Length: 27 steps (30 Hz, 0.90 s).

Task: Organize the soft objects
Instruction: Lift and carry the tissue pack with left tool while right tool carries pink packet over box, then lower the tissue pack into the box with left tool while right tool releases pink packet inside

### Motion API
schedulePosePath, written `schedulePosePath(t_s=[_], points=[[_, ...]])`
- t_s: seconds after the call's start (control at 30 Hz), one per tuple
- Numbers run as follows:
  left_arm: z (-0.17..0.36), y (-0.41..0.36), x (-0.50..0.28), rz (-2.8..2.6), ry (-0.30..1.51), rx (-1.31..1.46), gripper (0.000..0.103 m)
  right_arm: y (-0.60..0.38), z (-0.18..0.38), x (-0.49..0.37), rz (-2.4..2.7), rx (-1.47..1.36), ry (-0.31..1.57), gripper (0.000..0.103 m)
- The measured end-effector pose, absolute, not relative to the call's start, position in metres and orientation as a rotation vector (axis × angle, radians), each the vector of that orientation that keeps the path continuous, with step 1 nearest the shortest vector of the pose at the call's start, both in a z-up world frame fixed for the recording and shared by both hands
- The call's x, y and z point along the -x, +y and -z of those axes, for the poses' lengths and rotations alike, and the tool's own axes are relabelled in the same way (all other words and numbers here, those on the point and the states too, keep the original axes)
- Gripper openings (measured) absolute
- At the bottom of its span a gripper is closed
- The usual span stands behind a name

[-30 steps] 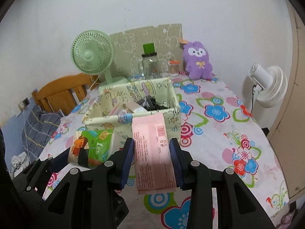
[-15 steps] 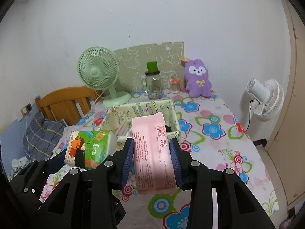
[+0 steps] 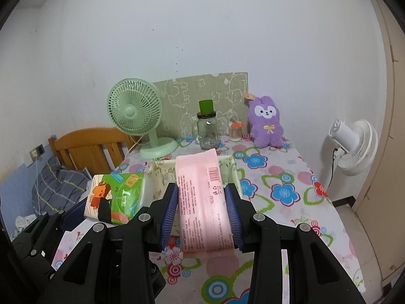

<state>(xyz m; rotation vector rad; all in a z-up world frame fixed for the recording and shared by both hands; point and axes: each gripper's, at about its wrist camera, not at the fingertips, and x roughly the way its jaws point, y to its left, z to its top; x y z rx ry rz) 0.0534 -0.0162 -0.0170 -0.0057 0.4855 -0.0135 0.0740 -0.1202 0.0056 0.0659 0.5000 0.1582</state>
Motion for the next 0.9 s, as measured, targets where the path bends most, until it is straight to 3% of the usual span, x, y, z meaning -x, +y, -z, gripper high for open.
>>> schedulePosePath(t_s=[0.9], points=[[0.024,-0.014,-0.122,-0.015,0.481,-0.001,0.072,-0.116,0.007,-0.153,-0.167,-0.086,0.509,0.042]])
